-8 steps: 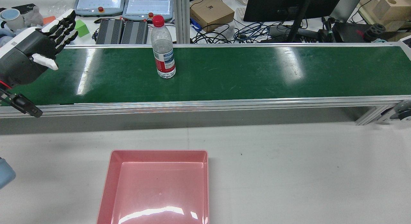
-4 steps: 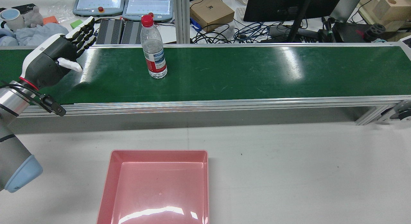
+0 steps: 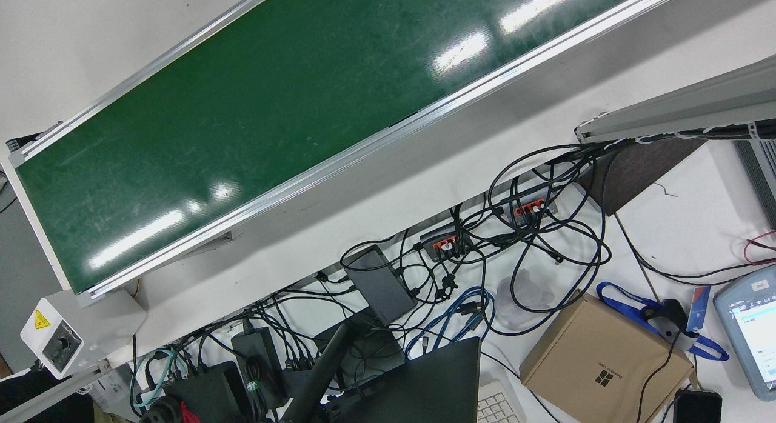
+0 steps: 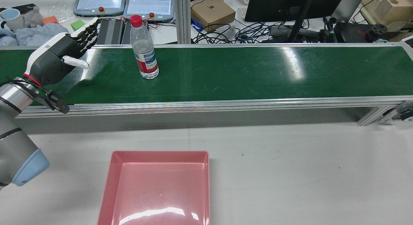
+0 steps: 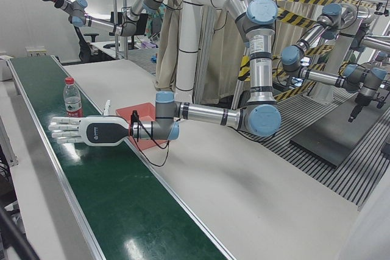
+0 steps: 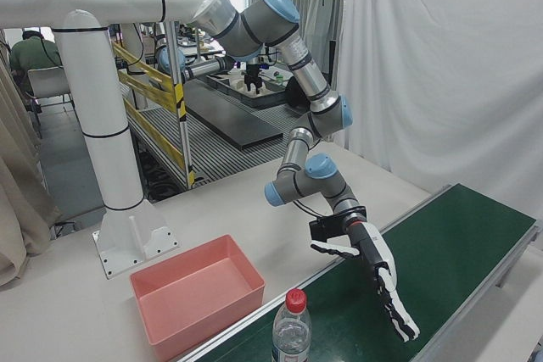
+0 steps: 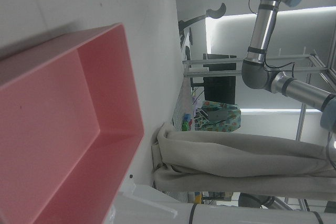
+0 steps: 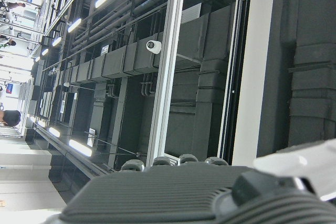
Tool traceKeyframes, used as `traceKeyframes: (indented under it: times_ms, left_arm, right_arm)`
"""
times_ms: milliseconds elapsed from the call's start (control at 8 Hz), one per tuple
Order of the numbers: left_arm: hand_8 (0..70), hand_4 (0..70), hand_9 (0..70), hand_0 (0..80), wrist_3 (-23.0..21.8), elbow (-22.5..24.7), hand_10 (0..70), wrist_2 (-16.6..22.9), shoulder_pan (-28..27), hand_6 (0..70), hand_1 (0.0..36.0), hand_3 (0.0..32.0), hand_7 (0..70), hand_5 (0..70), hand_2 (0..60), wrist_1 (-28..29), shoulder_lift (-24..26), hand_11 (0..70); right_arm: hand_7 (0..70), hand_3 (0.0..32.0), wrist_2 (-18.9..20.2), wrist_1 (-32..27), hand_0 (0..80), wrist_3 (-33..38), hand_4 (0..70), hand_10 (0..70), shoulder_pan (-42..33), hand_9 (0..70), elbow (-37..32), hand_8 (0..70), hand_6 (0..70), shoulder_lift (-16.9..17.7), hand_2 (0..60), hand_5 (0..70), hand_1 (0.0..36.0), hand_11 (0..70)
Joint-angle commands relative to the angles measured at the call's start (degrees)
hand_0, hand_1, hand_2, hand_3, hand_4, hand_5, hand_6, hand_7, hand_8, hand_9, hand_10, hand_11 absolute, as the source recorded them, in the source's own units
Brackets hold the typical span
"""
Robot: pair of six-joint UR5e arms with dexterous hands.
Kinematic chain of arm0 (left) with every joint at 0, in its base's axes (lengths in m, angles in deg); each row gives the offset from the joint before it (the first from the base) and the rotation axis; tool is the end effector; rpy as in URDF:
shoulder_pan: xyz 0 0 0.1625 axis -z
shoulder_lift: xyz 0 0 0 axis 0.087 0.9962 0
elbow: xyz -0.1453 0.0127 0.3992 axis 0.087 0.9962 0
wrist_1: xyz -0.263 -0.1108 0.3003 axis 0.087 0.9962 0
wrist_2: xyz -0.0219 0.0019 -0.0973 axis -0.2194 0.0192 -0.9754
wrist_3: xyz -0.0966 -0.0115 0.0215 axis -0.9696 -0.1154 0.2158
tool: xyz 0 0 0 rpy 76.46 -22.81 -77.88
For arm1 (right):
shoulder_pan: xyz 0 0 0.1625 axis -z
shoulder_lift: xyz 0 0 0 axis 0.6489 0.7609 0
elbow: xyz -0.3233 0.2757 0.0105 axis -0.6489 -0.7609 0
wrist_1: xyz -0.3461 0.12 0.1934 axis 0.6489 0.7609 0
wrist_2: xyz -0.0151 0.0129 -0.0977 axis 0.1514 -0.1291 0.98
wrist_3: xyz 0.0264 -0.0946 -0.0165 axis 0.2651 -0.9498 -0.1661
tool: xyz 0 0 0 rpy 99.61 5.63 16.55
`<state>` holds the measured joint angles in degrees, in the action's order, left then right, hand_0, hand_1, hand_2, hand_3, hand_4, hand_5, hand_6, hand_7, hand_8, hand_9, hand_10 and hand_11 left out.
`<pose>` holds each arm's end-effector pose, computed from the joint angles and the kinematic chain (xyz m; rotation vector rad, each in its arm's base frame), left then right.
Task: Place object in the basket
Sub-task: 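Close the left hand fingers around the red-capped water bottle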
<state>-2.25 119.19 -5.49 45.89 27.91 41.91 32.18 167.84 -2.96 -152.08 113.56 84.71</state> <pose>0.2649 -0.5832 0.4120 -0.0777 2.3176 -1.5143 0.3310 -0.4676 0.6289 -0.5467 2.5043 -1.4681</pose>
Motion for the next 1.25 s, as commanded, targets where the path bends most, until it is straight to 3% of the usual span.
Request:
traceKeyframes:
  times_ms: [0, 125, 500, 1000, 1125]
  left_arm:
    - [0.0, 8.6, 0.0, 46.9, -0.2, 0.4, 1.3, 4.5, 1.8, 0.0, 0.0, 1.8, 0.0, 3.2, 0.0, -3.1, 0.8, 2.3]
    - [0.0, 8.6, 0.0, 47.1, -0.2, 1.4, 1.4, 5.5, 2.1, 0.0, 0.0, 2.4, 0.0, 3.1, 0.0, -3.3, 0.8, 2.4]
    - [0.9, 10.7, 0.1, 47.0, -1.6, 4.1, 2.3, 6.0, 1.6, 0.0, 0.0, 0.2, 0.0, 5.2, 0.0, -3.3, 1.0, 3.7]
    - [0.5, 10.1, 0.0, 46.9, -4.0, 3.1, 2.5, 6.0, 1.3, 0.0, 0.0, 0.0, 0.0, 5.8, 0.0, -0.3, 1.4, 4.1]
    - [0.0, 8.6, 0.0, 46.6, -4.0, 0.7, 2.1, 6.0, 1.4, 0.0, 0.0, 0.0, 0.0, 5.3, 0.0, 0.4, 3.1, 3.5]
  right_arm:
    - [0.0, 0.0, 0.0, 0.0, 0.0, 0.0, 0.0, 0.0, 0.0, 0.0, 0.0, 0.0, 0.0, 0.0, 0.0, 0.0, 0.0, 0.0]
    - [0.0, 0.0, 0.0, 0.0, 0.0, 0.0, 0.0, 0.0, 0.0, 0.0, 0.0, 0.0, 0.0, 0.0, 0.0, 0.0, 0.0, 0.0]
    - [0.0, 0.0, 0.0, 0.0, 0.0, 0.0, 0.0, 0.0, 0.0, 0.0, 0.0, 0.0, 0.0, 0.0, 0.0, 0.0, 0.0, 0.0]
    - [0.0, 0.0, 0.0, 0.0, 0.0, 0.0, 0.0, 0.0, 0.0, 0.0, 0.0, 0.0, 0.0, 0.0, 0.0, 0.0, 0.0, 0.0]
    - [0.0, 0.0, 0.0, 0.0, 0.0, 0.0, 0.0, 0.0, 0.0, 0.0, 0.0, 0.0, 0.0, 0.0, 0.0, 0.0, 0.0, 0.0]
